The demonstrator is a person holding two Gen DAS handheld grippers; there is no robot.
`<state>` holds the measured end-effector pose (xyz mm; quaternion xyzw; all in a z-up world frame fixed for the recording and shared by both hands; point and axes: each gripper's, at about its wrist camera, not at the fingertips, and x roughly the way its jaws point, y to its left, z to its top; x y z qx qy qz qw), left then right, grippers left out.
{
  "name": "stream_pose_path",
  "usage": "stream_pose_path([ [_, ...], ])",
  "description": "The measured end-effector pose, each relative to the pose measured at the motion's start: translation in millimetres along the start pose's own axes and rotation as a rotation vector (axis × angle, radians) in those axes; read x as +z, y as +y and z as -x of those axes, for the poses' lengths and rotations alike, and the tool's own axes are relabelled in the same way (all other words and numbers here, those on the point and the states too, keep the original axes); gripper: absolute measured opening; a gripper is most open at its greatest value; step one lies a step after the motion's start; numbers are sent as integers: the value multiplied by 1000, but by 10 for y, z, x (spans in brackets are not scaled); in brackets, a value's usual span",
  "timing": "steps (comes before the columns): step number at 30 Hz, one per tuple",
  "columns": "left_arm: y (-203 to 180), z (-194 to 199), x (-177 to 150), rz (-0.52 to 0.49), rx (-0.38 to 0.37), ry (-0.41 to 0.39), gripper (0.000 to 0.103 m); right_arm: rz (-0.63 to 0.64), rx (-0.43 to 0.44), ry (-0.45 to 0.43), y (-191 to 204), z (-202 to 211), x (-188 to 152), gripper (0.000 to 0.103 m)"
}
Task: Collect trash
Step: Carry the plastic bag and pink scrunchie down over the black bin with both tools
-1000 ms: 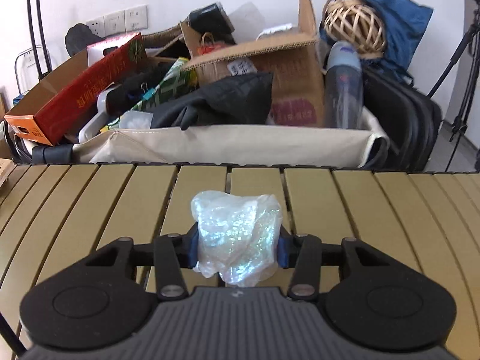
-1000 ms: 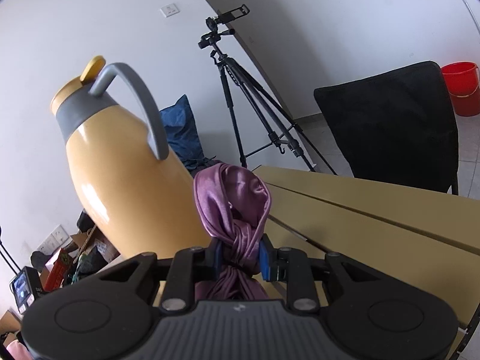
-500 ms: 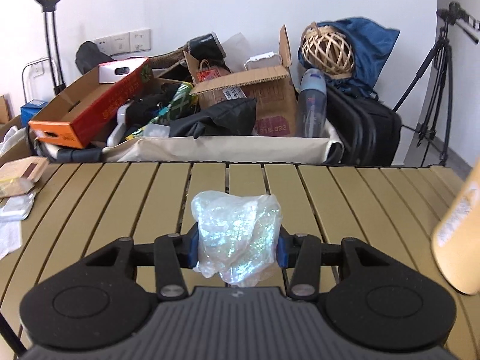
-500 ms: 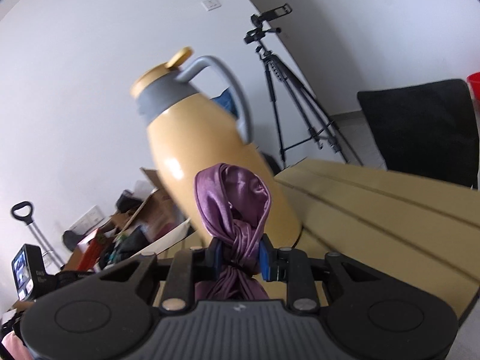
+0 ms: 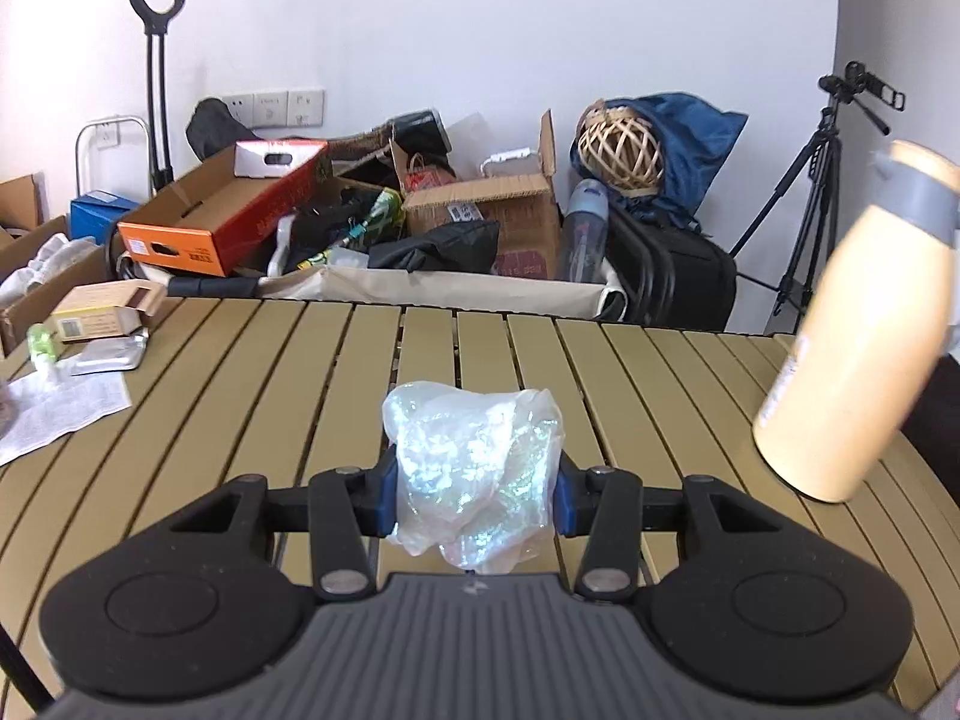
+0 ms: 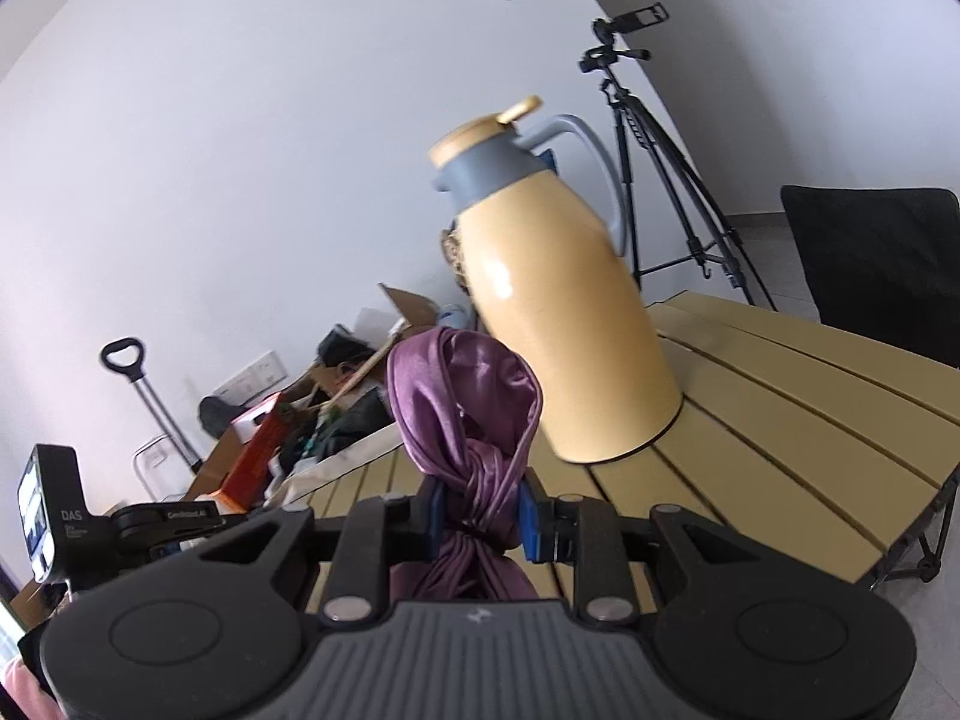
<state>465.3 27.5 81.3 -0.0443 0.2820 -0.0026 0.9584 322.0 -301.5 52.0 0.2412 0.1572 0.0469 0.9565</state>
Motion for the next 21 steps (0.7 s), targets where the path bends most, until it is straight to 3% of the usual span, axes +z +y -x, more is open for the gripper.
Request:
stream_pose_path([
  [9, 46, 806, -356, -11, -22, -40, 46, 53, 59, 37, 279, 419, -210, 23],
  [21, 2, 1482, -964, -55, -56, -48, 46, 111, 121, 108, 429, 750, -634, 23],
])
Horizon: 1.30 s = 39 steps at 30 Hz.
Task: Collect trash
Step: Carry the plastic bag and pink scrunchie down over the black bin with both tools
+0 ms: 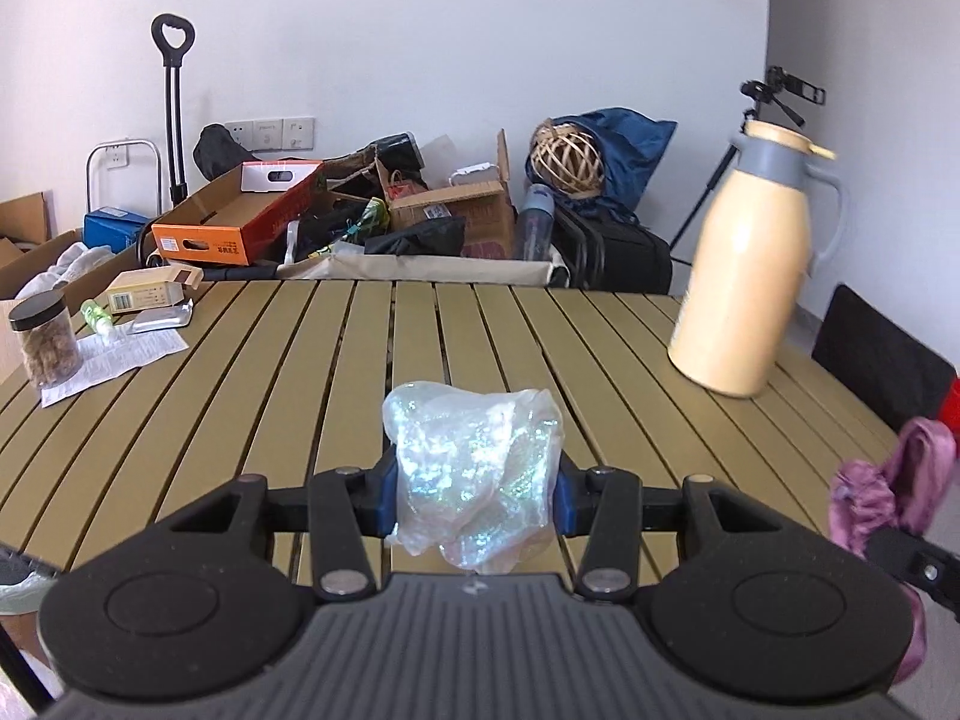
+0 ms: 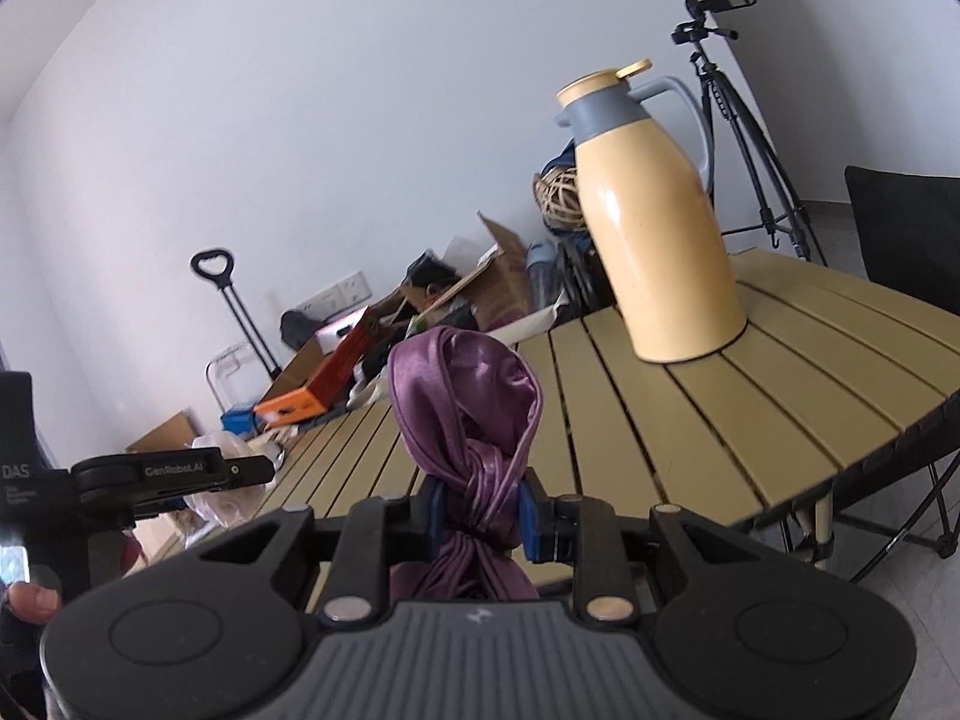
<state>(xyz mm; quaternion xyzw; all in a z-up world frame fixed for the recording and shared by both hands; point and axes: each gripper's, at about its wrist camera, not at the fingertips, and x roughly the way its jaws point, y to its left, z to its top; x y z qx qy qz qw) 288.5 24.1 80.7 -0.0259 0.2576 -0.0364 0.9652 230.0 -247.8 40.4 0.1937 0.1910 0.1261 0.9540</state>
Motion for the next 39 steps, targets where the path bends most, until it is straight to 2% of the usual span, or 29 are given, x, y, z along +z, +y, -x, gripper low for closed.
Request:
stream_pose_path([
  [7, -1, 251, -411, 5, -33, 27, 46, 49, 6, 72, 89, 53, -301, 23],
  [17, 77, 321, -967, 12, -35, 109, 46, 72, -17, 188, 119, 16, -713, 23],
  [29, 194, 181, -1524, 33, -22, 212, 46, 88, -46, 315, 105, -126, -1167, 23],
  [39, 348, -124, -1931, 72, -8, 317, 46, 93, -89, 430, 9, -348, -1586, 23],
])
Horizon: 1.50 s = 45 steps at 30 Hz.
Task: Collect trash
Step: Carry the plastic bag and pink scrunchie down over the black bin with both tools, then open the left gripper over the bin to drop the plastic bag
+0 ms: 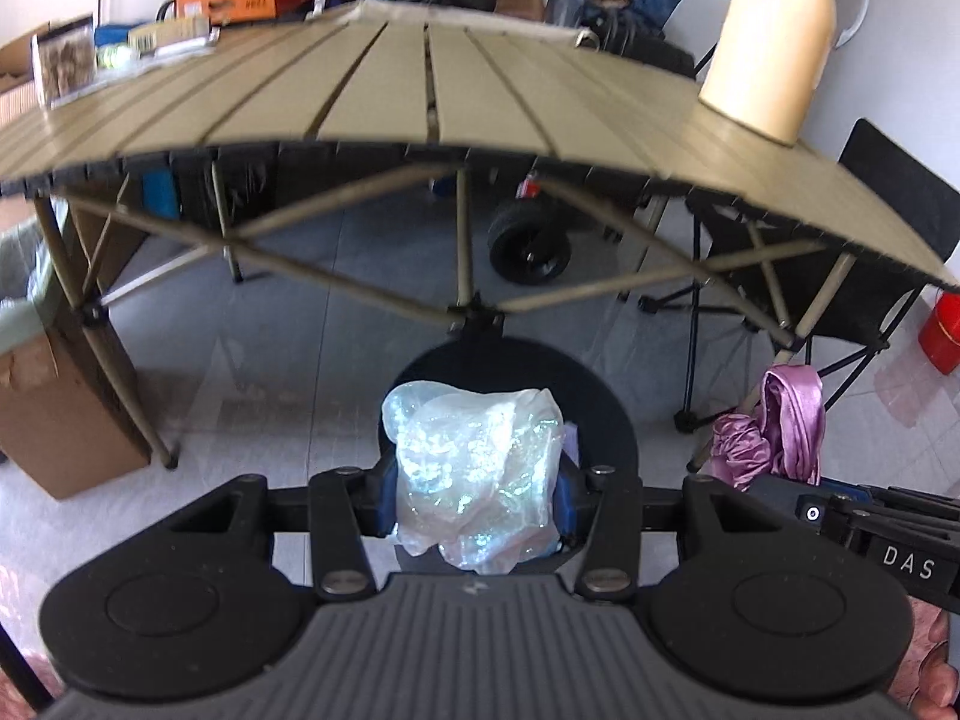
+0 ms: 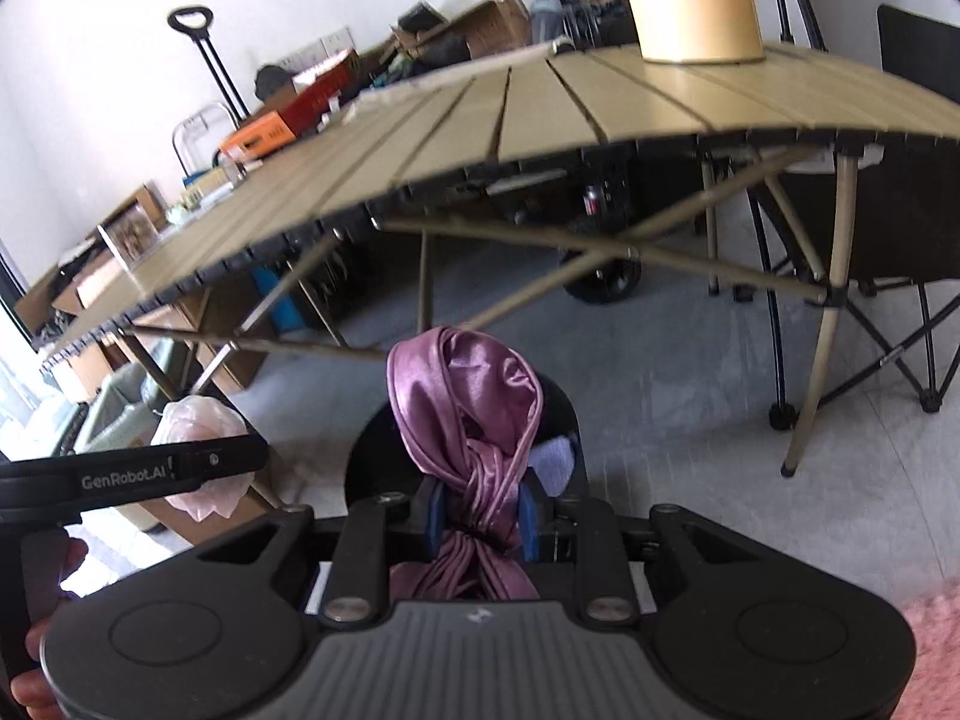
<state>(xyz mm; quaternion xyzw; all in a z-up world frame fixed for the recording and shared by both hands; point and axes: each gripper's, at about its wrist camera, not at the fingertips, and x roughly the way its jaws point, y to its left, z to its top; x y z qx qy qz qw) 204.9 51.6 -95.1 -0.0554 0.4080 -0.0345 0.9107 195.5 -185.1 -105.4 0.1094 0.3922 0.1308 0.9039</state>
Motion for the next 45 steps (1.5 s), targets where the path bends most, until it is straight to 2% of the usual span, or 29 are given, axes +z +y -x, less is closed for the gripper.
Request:
stream_pose_path([
  [13, 263, -486, -243, 31, 46, 133, 46, -65, -64, 107, -285, -539, -205, 23],
  [23, 351, -801, -218, 52, 85, 205, 46, -68, -101, 92, -419, -761, -97, 23],
  [28, 261, -925, -154, 59, 88, 229, 46, -69, -131, 90, -538, -823, -79, 23],
  [45, -425, -1320, 158, 7, 94, 227, 46, -169, -203, 70, -957, -859, -69, 23],
])
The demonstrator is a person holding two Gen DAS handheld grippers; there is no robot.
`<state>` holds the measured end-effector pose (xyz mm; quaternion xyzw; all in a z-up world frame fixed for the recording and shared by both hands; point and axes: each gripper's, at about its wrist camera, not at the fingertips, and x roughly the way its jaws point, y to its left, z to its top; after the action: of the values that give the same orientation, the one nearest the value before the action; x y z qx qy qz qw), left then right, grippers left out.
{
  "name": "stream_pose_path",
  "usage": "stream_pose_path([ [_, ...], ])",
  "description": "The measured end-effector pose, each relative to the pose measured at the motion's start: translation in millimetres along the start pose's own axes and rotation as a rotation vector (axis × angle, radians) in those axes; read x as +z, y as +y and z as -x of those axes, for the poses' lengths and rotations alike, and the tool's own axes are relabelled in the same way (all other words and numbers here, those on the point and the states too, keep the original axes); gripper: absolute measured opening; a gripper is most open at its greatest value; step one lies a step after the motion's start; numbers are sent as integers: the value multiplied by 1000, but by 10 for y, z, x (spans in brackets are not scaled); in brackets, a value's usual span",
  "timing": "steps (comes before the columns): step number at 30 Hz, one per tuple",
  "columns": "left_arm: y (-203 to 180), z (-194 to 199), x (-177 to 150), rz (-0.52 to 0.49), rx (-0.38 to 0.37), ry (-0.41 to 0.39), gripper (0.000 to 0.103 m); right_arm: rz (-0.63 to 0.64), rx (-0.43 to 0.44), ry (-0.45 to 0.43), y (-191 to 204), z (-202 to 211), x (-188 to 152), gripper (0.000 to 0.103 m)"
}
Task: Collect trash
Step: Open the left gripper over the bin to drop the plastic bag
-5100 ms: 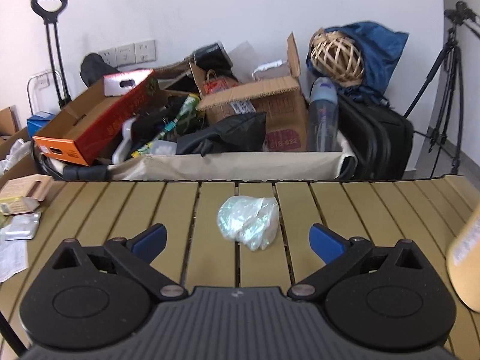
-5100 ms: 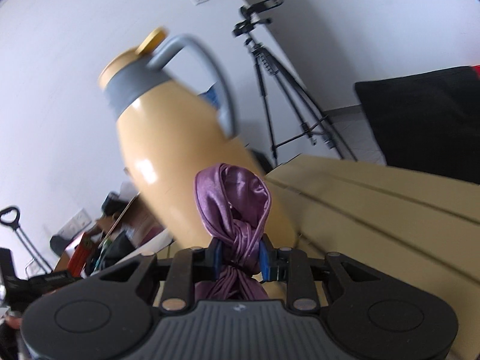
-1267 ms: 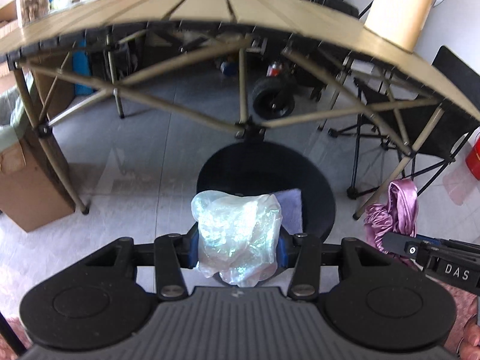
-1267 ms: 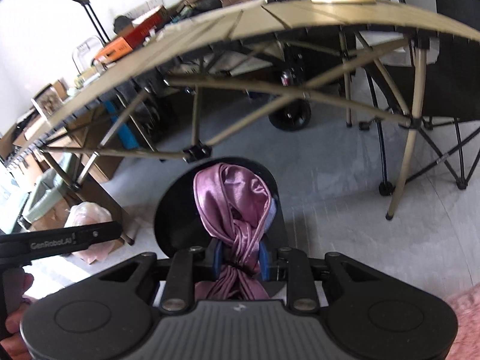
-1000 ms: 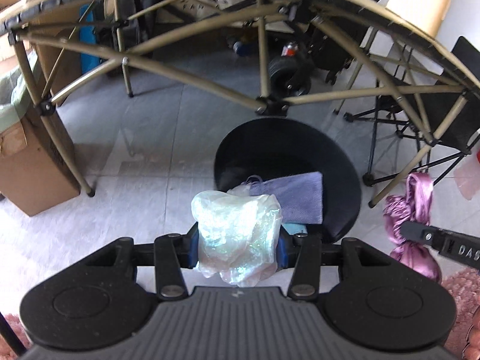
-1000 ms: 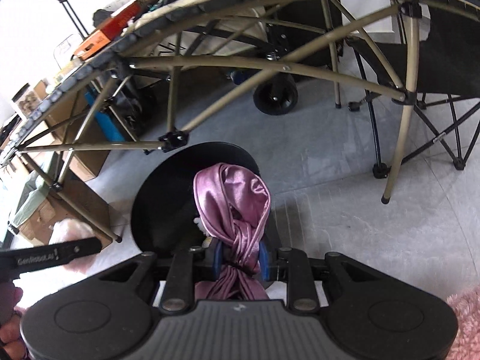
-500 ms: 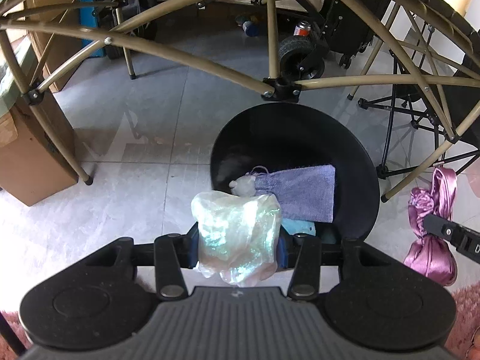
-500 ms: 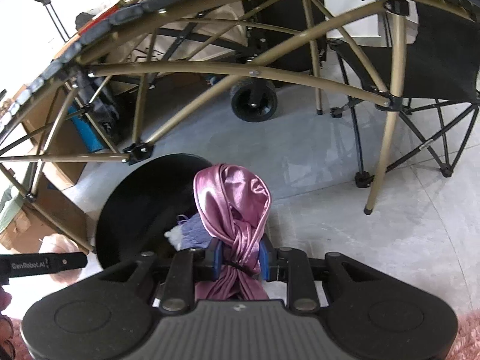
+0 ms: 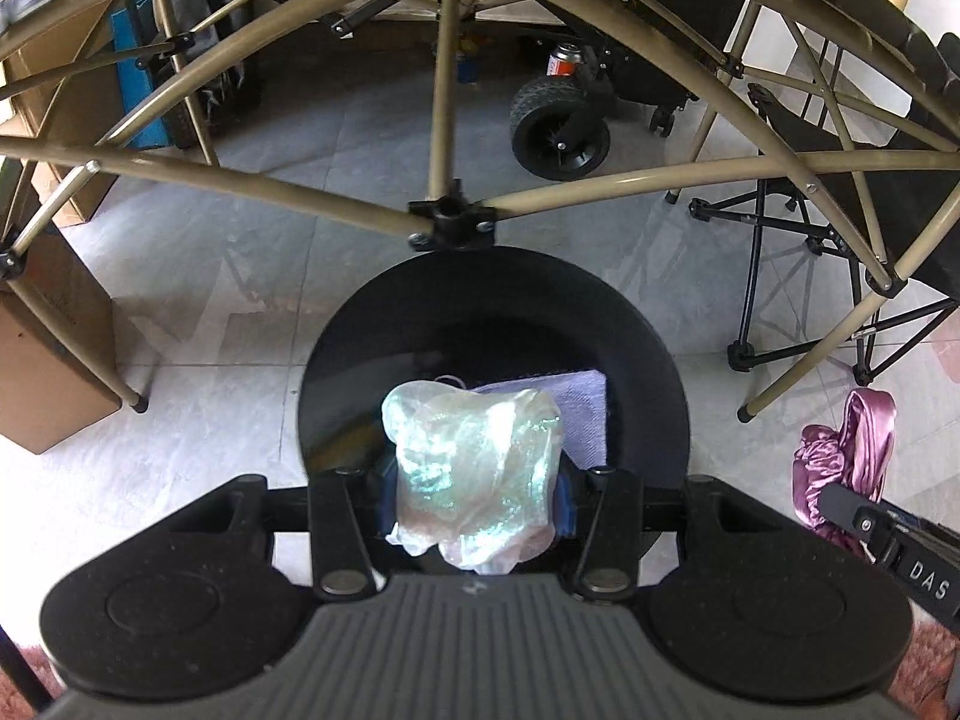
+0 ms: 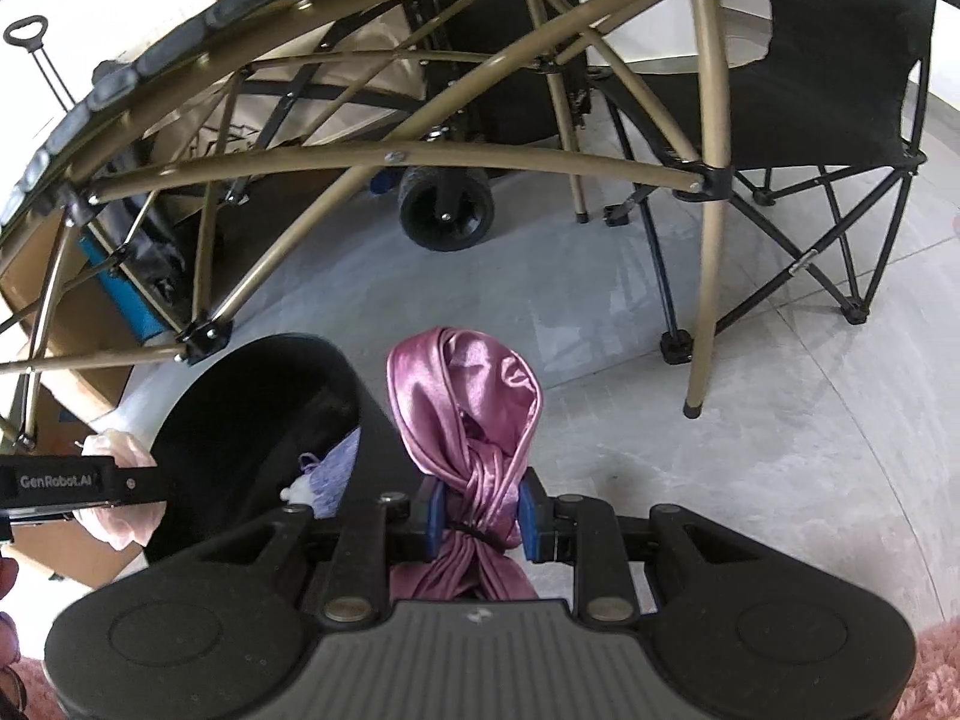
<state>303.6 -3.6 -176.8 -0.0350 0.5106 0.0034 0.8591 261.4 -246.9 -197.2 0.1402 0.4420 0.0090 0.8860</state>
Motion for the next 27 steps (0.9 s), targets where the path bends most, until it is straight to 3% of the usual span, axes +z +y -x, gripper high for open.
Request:
stream_pose_path([
  [21, -263, -212, 138, -10, 52, 54, 50, -17, -17, 22, -41, -122, 16, 23],
  [22, -264, -211, 138, -11, 58, 55, 57, -18, -18, 22, -41, -122, 15, 23],
  [23, -265, -212, 137, -11, 65, 59, 74, -18, -17, 22, -41, -122, 16, 23],
  [25, -266, -216, 129, -8, 88, 63, 95, -20, -16, 21, -39, -119, 16, 23],
  [27, -264, -205, 127, -6, 109, 58, 100, -20, -14, 20, -49, -108, 20, 23],
])
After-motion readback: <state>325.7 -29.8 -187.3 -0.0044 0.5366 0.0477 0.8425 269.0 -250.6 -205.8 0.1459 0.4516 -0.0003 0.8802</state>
